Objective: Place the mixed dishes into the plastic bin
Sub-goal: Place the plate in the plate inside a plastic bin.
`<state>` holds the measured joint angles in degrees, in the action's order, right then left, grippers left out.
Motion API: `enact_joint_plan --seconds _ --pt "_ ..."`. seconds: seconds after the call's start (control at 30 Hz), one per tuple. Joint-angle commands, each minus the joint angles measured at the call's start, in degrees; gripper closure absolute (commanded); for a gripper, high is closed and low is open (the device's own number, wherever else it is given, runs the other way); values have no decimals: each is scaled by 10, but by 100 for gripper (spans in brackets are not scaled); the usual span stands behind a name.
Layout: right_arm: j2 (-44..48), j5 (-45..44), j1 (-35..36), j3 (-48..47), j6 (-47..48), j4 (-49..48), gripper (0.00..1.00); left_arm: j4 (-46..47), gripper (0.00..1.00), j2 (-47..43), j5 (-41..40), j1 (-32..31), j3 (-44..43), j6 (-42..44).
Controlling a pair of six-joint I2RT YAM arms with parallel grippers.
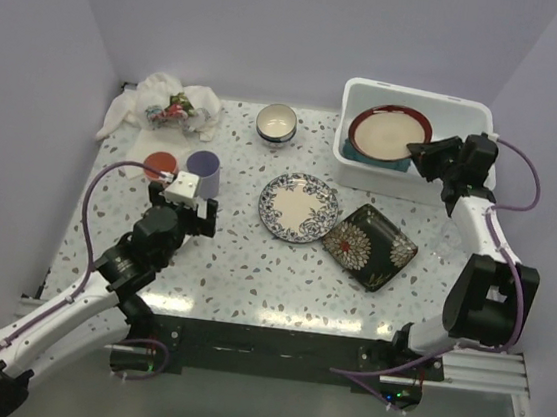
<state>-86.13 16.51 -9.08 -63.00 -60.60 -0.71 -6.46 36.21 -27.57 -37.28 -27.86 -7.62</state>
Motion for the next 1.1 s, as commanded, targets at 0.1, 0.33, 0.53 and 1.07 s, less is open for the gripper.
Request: enact_joint_plan --seconds 0.1,0.33,0.53,1.07 --pt "-51 55 -23 -80 -27 -155 100 45 0 34 0 -1 4 11" --pt "-149 101 -30 -142 2 -157 100 46 0 42 -1 -1 4 11" --pt "-201 125 -30 -174 35 -136 100 45 0 43 -2 -1 3 12" --pt "-308 184 -16 -230 102 -90 100 45 0 52 -7 -2 1 10"
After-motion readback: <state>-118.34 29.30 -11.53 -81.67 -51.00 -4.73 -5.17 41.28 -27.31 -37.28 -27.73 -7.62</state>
